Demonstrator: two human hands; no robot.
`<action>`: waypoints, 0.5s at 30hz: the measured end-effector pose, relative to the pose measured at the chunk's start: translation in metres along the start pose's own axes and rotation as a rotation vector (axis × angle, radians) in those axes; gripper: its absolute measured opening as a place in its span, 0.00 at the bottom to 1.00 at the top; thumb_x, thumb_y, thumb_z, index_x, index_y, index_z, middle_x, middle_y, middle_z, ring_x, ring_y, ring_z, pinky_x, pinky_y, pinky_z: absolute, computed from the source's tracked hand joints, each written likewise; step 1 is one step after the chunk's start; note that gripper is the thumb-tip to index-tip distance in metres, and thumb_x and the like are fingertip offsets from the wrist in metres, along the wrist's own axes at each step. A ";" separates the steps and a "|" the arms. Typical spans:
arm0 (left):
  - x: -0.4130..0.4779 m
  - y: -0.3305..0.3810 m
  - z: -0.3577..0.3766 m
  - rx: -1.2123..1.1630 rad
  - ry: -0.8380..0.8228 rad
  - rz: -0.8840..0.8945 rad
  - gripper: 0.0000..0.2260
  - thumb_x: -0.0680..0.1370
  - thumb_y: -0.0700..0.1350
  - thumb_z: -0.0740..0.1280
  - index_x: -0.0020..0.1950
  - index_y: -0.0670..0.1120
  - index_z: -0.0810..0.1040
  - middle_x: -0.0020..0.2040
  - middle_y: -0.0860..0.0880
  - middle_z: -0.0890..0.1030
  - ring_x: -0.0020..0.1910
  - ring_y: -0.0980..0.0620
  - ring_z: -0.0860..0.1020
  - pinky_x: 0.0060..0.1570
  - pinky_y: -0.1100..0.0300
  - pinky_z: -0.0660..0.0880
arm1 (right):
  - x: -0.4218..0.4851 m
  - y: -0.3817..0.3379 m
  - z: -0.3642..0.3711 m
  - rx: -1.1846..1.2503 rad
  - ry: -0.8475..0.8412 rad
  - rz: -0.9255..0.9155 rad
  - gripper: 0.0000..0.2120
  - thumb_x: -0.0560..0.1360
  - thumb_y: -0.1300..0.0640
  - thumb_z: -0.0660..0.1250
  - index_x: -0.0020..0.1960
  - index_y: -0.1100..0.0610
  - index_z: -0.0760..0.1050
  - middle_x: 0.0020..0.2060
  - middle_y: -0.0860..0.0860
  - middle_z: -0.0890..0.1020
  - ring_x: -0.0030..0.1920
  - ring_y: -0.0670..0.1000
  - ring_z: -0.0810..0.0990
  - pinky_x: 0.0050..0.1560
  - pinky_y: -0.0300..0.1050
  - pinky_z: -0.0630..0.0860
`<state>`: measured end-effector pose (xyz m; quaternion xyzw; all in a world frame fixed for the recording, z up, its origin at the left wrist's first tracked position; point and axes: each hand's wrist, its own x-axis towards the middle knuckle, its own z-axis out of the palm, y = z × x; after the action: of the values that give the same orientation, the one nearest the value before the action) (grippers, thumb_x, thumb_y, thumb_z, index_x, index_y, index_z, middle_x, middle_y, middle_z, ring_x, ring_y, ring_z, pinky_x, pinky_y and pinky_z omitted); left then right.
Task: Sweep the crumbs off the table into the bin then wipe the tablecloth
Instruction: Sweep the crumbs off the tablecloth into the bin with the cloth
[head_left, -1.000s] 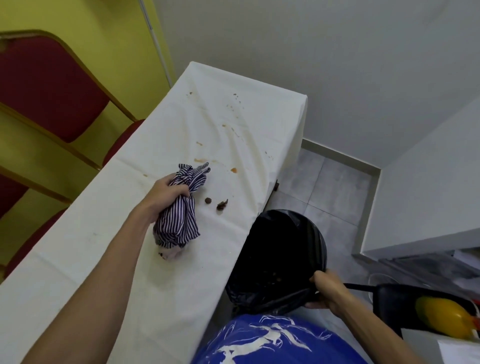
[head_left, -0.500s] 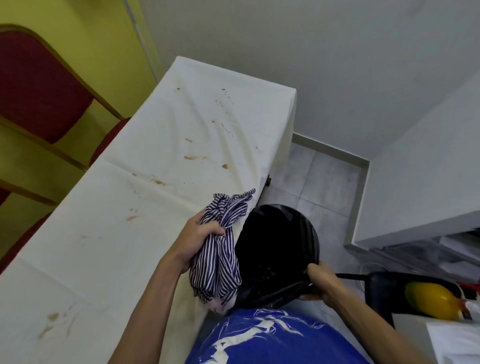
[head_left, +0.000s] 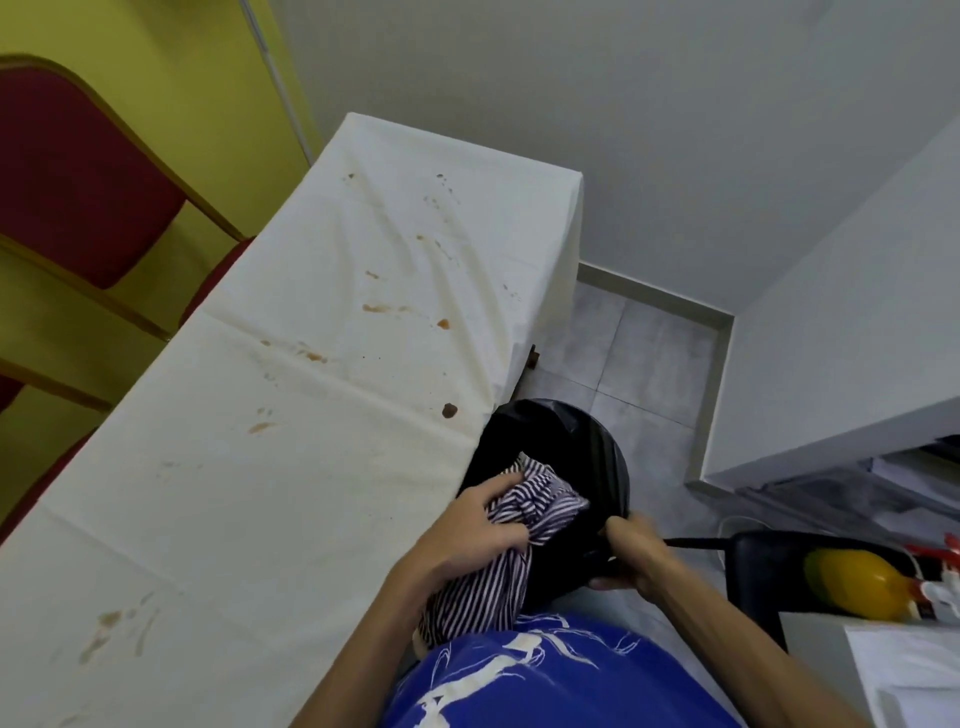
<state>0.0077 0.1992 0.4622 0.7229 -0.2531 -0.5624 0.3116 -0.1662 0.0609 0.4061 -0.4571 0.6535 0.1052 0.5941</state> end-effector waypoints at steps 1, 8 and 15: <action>-0.001 0.000 -0.003 -0.056 0.023 0.014 0.39 0.62 0.48 0.73 0.73 0.57 0.71 0.63 0.58 0.80 0.59 0.57 0.79 0.63 0.57 0.74 | -0.001 0.001 -0.001 0.000 -0.004 -0.006 0.12 0.80 0.64 0.56 0.59 0.64 0.74 0.48 0.63 0.83 0.45 0.64 0.85 0.33 0.51 0.83; -0.001 0.015 -0.062 -0.198 0.388 0.106 0.29 0.69 0.42 0.71 0.70 0.56 0.74 0.58 0.57 0.82 0.57 0.52 0.80 0.54 0.58 0.76 | -0.009 0.014 -0.002 0.021 -0.014 -0.043 0.10 0.79 0.66 0.57 0.57 0.64 0.75 0.46 0.63 0.83 0.43 0.63 0.85 0.36 0.55 0.84; 0.013 0.010 -0.051 0.296 0.458 0.002 0.30 0.73 0.49 0.69 0.75 0.56 0.67 0.67 0.48 0.78 0.63 0.43 0.77 0.58 0.56 0.74 | -0.016 0.020 -0.003 0.040 -0.019 -0.032 0.09 0.79 0.67 0.57 0.57 0.65 0.73 0.45 0.64 0.81 0.40 0.64 0.85 0.34 0.55 0.84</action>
<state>0.0601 0.1913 0.4701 0.8686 -0.2561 -0.3410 0.2521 -0.1841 0.0774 0.4127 -0.4542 0.6425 0.0869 0.6110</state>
